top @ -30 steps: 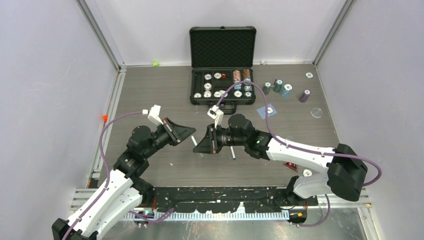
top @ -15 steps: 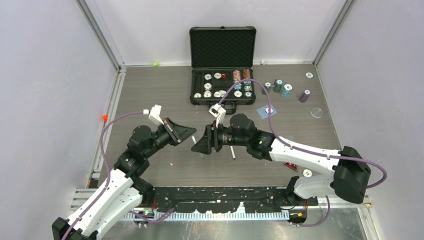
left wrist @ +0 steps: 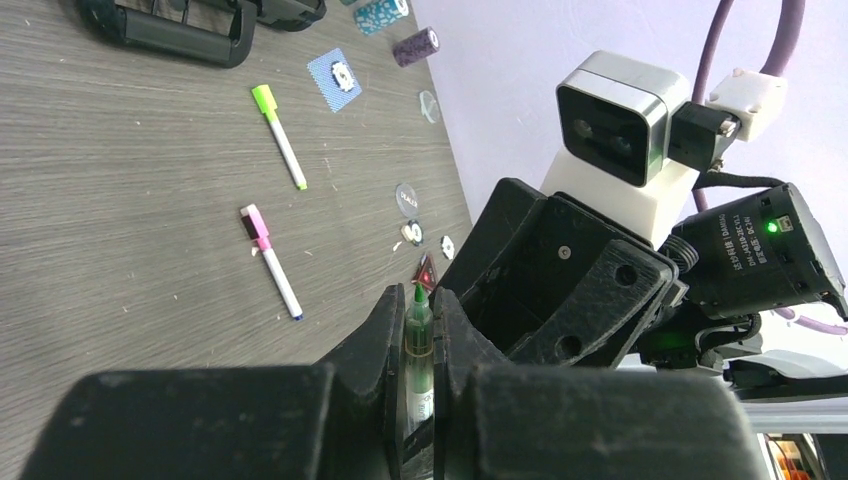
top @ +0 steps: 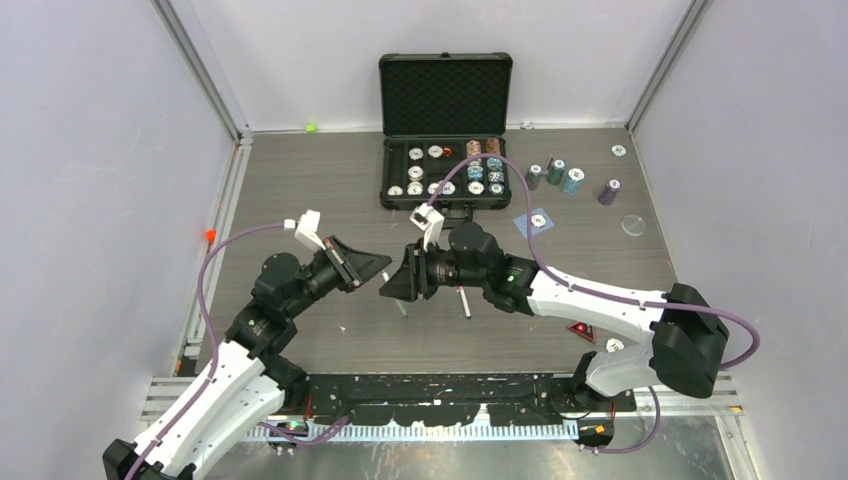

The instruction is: Insert the pens into the pen caps

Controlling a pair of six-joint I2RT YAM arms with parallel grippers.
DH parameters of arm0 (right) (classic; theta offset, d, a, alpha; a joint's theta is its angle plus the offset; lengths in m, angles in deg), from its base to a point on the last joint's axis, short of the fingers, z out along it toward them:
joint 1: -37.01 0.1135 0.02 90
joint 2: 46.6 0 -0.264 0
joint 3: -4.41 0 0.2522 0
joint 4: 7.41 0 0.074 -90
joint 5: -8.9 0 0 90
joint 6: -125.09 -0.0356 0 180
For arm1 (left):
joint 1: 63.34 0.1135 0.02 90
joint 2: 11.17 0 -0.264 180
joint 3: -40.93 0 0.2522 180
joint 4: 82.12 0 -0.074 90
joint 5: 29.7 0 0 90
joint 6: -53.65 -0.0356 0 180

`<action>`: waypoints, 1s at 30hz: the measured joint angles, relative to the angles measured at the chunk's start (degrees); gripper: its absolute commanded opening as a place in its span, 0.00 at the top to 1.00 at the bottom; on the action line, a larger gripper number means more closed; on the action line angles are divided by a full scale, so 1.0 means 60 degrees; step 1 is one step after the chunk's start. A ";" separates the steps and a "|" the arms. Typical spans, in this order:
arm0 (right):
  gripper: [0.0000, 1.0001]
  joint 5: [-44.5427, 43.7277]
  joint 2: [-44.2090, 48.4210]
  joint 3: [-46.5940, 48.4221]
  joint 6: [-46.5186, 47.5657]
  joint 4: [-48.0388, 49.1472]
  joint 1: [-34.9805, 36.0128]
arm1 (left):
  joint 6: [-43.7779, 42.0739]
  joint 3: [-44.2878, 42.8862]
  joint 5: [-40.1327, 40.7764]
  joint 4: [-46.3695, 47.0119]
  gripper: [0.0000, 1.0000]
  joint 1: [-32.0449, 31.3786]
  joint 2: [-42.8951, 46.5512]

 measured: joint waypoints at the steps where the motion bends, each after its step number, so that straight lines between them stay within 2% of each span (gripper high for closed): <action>1: 0.65 0.0004 -0.0044 0.0022 0.0000 0.0000 0.0000 | -0.0007 0.0000 0.0000 0.0000 1.00 0.0000 0.0000; 5: 0.76 0.0055 -0.0164 0.0149 -0.0004 -0.0015 0.0000 | -0.0047 0.0015 0.0011 0.0000 1.00 0.0004 -0.0015; 6: 0.81 0.0051 -0.0168 0.0175 -0.0004 -0.0022 0.0007 | -0.0047 0.0015 0.0000 0.0004 1.00 0.0004 -0.0022; 8: 0.95 0.0058 -0.0168 0.0211 0.0000 -0.0047 0.0033 | -0.0051 0.0015 -0.0055 0.0018 1.00 0.0004 -0.0044; 10: 1.00 0.0047 -0.0193 0.0229 -0.0022 -0.0106 0.0036 | -0.0073 0.0015 -0.0073 0.0025 1.00 0.0004 -0.0095; 11: 0.99 0.0066 -0.0204 0.0229 0.0007 -0.0109 0.0036 | -0.0084 0.0015 -0.0080 0.0036 0.92 0.0004 -0.0127; 14: 1.00 0.0040 -0.0208 0.0233 0.0011 -0.0251 0.0036 | -0.0127 0.0015 -0.0138 0.0095 0.46 0.0004 -0.0302; 16: 1.00 -0.0117 -0.0208 0.0233 0.0036 -0.0342 0.0036 | -0.0240 0.0015 -0.0215 0.0055 0.29 0.0000 -0.0361; 17: 0.99 -0.0262 -0.0200 0.0233 0.0055 -0.0408 0.0036 | -0.0335 0.0011 -0.0237 -0.0011 0.25 0.0000 -0.0372; 21: 0.99 -0.1428 0.0098 0.0229 0.0182 -0.1260 0.0055 | -0.0812 -0.0229 -0.0120 -0.0707 0.22 -0.0004 -0.0441; 26: 1.00 -0.3865 0.1519 0.0164 0.0291 -0.3005 0.0051 | -0.1596 -0.0984 0.0441 -0.1592 0.22 -0.0004 -0.1060; 30: 0.99 -0.5501 0.2776 0.0080 0.0291 -0.4207 0.0036 | -0.2157 -0.1479 0.1042 -0.2007 0.27 -0.0004 -0.2022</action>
